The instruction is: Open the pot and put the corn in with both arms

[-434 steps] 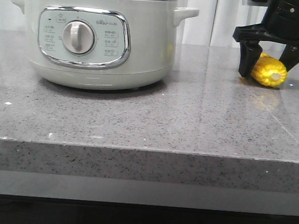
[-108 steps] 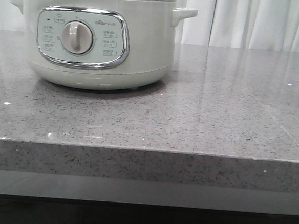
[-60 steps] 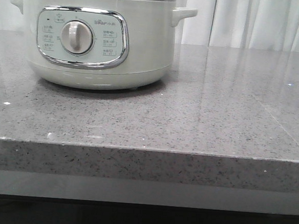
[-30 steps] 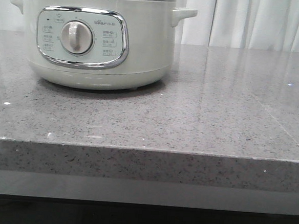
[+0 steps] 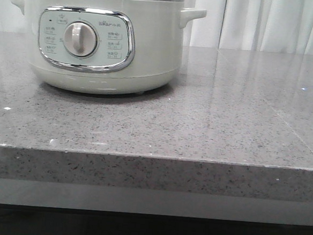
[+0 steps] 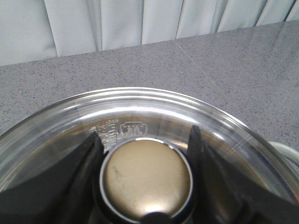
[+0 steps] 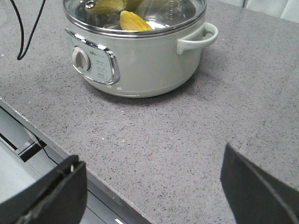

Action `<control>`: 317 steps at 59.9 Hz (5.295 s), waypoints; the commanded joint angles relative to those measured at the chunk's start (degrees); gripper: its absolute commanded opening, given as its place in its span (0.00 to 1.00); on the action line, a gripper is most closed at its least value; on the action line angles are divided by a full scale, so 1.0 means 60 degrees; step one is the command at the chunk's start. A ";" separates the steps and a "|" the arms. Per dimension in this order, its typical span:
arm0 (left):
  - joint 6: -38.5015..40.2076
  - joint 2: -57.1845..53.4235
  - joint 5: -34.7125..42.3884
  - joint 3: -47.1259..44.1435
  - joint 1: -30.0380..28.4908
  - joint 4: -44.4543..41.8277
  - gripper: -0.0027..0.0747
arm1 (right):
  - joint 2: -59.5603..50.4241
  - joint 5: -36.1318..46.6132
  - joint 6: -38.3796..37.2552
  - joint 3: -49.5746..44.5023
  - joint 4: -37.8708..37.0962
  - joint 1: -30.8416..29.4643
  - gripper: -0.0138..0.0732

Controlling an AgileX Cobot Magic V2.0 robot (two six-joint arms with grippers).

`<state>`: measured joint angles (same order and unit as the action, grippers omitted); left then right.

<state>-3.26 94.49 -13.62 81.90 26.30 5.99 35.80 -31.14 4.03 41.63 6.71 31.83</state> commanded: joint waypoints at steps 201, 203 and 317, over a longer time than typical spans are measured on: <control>0.0050 -1.5708 0.1784 -1.3103 -0.3659 0.0048 0.01 | 0.0018 0.0457 0.0063 0.0243 -0.0016 -0.0019 0.08; 0.0050 -1.5838 0.1919 -1.3304 -0.3659 0.0048 0.01 | 0.0018 0.0457 0.0063 0.0243 -0.0016 -0.0019 0.08; 0.0050 -1.5951 0.2760 -1.3825 -0.3659 0.0048 0.01 | -0.5541 0.4107 0.0063 -0.5088 -0.0107 -0.4445 0.08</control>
<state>-3.26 -0.36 -2.14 -0.40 4.50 5.83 3.78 -13.57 4.03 12.29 6.22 6.59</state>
